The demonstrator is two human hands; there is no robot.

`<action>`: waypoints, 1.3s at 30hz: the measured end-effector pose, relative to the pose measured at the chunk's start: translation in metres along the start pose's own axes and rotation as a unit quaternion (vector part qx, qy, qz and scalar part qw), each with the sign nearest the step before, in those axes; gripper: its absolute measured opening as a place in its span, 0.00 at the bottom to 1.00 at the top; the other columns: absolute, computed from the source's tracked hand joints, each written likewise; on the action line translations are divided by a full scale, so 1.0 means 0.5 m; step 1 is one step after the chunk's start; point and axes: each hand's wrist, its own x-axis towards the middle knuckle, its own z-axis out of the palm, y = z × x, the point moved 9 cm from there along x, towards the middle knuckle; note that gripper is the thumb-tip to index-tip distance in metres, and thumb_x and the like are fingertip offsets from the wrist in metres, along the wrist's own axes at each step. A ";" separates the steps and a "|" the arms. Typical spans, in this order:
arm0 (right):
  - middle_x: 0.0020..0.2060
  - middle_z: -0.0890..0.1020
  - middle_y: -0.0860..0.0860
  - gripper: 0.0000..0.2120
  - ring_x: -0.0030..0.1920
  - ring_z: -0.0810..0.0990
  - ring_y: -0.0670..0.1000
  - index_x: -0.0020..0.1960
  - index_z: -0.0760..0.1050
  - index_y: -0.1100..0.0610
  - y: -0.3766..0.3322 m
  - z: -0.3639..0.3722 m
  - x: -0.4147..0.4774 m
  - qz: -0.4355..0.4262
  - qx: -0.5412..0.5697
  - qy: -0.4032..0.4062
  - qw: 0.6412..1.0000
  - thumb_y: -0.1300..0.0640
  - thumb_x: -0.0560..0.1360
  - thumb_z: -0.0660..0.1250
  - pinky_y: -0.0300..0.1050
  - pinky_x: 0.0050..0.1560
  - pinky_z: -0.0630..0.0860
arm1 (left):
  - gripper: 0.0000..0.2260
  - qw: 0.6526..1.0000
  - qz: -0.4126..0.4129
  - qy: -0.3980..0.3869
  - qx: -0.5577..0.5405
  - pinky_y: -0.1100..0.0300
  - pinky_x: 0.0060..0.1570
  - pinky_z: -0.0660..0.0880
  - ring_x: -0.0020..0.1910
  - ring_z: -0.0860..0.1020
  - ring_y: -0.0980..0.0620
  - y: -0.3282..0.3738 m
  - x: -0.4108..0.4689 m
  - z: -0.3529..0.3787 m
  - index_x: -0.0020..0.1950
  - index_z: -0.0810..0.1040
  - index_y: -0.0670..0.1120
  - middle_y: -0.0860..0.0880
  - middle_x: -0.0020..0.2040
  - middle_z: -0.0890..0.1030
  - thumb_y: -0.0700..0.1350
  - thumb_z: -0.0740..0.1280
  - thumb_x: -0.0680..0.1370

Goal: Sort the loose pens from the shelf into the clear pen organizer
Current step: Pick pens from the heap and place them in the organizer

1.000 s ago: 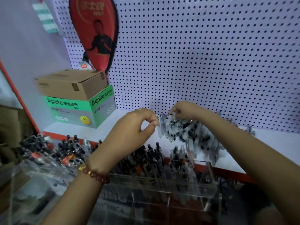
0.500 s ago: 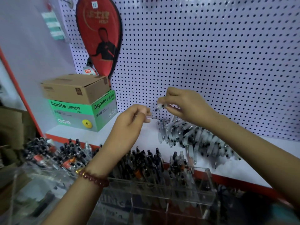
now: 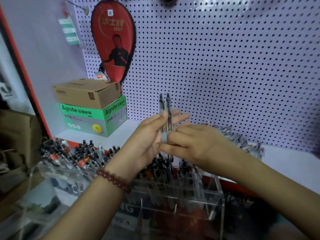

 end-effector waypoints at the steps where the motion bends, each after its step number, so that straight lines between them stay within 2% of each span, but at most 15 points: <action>1: 0.38 0.76 0.50 0.17 0.39 0.72 0.50 0.52 0.82 0.55 -0.007 -0.005 -0.003 -0.001 0.000 -0.007 1.000 0.61 0.75 0.56 0.40 0.34 0.66 | 0.13 1.000 0.010 0.002 -0.018 0.60 0.42 0.81 0.46 0.84 0.51 0.006 -0.002 0.002 0.55 0.77 0.41 0.45 0.48 0.85 0.45 0.55 0.82; 3: 0.37 0.78 0.50 0.18 0.37 0.75 0.51 0.54 0.82 0.56 -0.018 -0.008 -0.010 0.003 0.003 -0.010 1.000 0.61 0.74 0.56 0.43 0.28 0.71 | 0.12 0.999 0.028 0.005 -0.019 0.61 0.40 0.81 0.41 0.84 0.52 0.017 -0.008 0.009 0.54 0.77 0.42 0.47 0.45 0.85 0.45 0.55 0.82; 7: 0.41 0.77 0.50 0.18 0.40 0.71 0.49 0.59 0.78 0.56 -0.019 0.004 -0.025 0.055 0.032 -0.014 0.998 0.63 0.72 0.60 0.41 0.29 0.68 | 0.11 0.997 0.073 0.022 0.017 0.68 0.28 0.74 0.28 0.75 0.59 0.027 -0.022 0.016 0.53 0.78 0.44 0.53 0.34 0.80 0.45 0.57 0.81; 10: 0.45 0.76 0.43 0.20 0.33 0.68 0.40 0.60 0.72 0.49 0.011 0.001 -0.046 0.185 0.157 -0.018 0.970 0.61 0.70 0.58 0.36 0.28 0.67 | 0.11 0.990 0.115 0.027 0.073 0.69 0.25 0.67 0.25 0.67 0.59 0.040 -0.030 0.019 0.51 0.77 0.44 0.53 0.30 0.74 0.46 0.56 0.82; 12: 0.41 0.74 0.41 0.16 0.31 0.71 0.42 0.60 0.67 0.44 0.048 -0.015 -0.074 0.302 0.248 0.047 0.919 0.54 0.74 0.56 0.39 0.27 0.69 | 0.12 0.979 0.133 0.022 0.153 0.67 0.23 0.64 0.22 0.65 0.58 0.044 -0.040 0.030 0.47 0.76 0.44 0.53 0.27 0.72 0.46 0.55 0.82; 13: 0.40 0.74 0.42 0.14 0.31 0.73 0.44 0.61 0.65 0.44 0.065 -0.019 -0.089 0.353 0.309 0.090 0.879 0.51 0.75 0.57 0.42 0.29 0.71 | 0.13 0.974 0.134 0.013 0.182 0.67 0.22 0.62 0.21 0.63 0.58 0.040 -0.046 0.040 0.44 0.75 0.43 0.52 0.26 0.72 0.47 0.55 0.82; 15: 0.35 0.73 0.42 0.16 0.31 0.72 0.43 0.63 0.65 0.47 0.091 -0.017 -0.112 0.438 0.421 0.153 0.779 0.45 0.77 0.61 0.41 0.31 0.71 | 0.15 0.968 0.126 -0.015 0.214 0.67 0.20 0.58 0.18 0.61 0.58 0.025 -0.057 0.065 0.40 0.72 0.42 0.51 0.23 0.70 0.48 0.54 0.82; 17: 0.28 0.72 0.43 0.19 0.27 0.68 0.45 0.63 0.69 0.51 0.096 0.007 -0.123 0.488 0.518 0.157 0.684 0.43 0.76 0.61 0.39 0.28 0.67 | 0.14 0.963 0.122 -0.048 0.234 0.68 0.19 0.58 0.16 0.62 0.59 0.007 -0.071 0.097 0.44 0.70 0.40 0.51 0.22 0.69 0.49 0.53 0.81; 19: 0.23 0.72 0.48 0.21 0.24 0.66 0.49 0.59 0.75 0.56 0.087 0.015 -0.119 0.490 0.575 0.150 0.638 0.45 0.73 0.59 0.40 0.24 0.62 | 0.13 0.965 0.111 -0.081 0.222 0.70 0.19 0.62 0.16 0.66 0.62 -0.013 -0.082 0.125 0.51 0.69 0.40 0.46 0.25 0.68 0.48 0.52 0.81; 21: 0.22 0.72 0.51 0.19 0.22 0.67 0.49 0.55 0.78 0.57 0.083 0.005 -0.115 0.487 0.576 0.158 0.637 0.46 0.73 0.59 0.39 0.22 0.58 | 0.13 0.964 0.103 -0.094 0.225 0.70 0.20 0.63 0.17 0.67 0.62 -0.029 -0.087 0.135 0.52 0.69 0.44 0.46 0.28 0.69 0.51 0.51 0.81; 24: 0.20 0.71 0.45 0.14 0.20 0.66 0.44 0.52 0.77 0.60 0.079 -0.007 -0.113 0.481 0.579 0.163 0.638 0.51 0.75 0.60 0.33 0.21 0.59 | 0.12 0.960 0.092 -0.071 0.256 0.71 0.22 0.63 0.19 0.66 0.62 -0.039 -0.077 0.115 0.50 0.70 0.49 0.54 0.27 0.71 0.52 0.50 0.83; 27: 0.20 0.71 0.44 0.10 0.19 0.67 0.40 0.53 0.77 0.62 0.079 -0.009 -0.115 0.480 0.582 0.160 0.637 0.57 0.77 0.62 0.29 0.22 0.62 | 0.12 0.952 0.084 -0.082 0.281 0.63 0.24 0.60 0.22 0.62 0.57 -0.047 -0.073 0.109 0.56 0.70 0.51 0.49 0.31 0.68 0.53 0.50 0.83; 32: 0.22 0.74 0.49 0.10 0.21 0.71 0.46 0.50 0.79 0.59 0.095 -0.016 -0.133 0.504 0.549 0.170 0.645 0.54 0.77 0.63 0.33 0.23 0.63 | 0.14 0.953 0.086 -0.095 0.273 0.63 0.24 0.68 0.22 0.70 0.54 -0.053 -0.076 0.119 0.56 0.68 0.44 0.49 0.36 0.75 0.53 0.54 0.80; 36: 0.21 0.73 0.44 0.10 0.19 0.67 0.44 0.52 0.79 0.61 0.102 -0.016 -0.151 0.527 0.539 0.170 0.634 0.57 0.80 0.61 0.33 0.22 0.61 | 0.08 0.958 0.089 -0.119 0.246 0.64 0.22 0.66 0.21 0.66 0.54 -0.053 -0.079 0.130 0.51 0.66 0.43 0.47 0.33 0.74 0.48 0.56 0.81; 39: 0.22 0.73 0.46 0.09 0.20 0.68 0.42 0.49 0.78 0.60 0.091 -0.002 -0.155 0.524 0.590 0.152 0.596 0.55 0.78 0.63 0.34 0.23 0.60 | 0.12 0.960 0.088 -0.128 0.235 0.66 0.21 0.63 0.20 0.64 0.55 -0.064 -0.074 0.134 0.63 0.66 0.44 0.48 0.31 0.71 0.47 0.55 0.81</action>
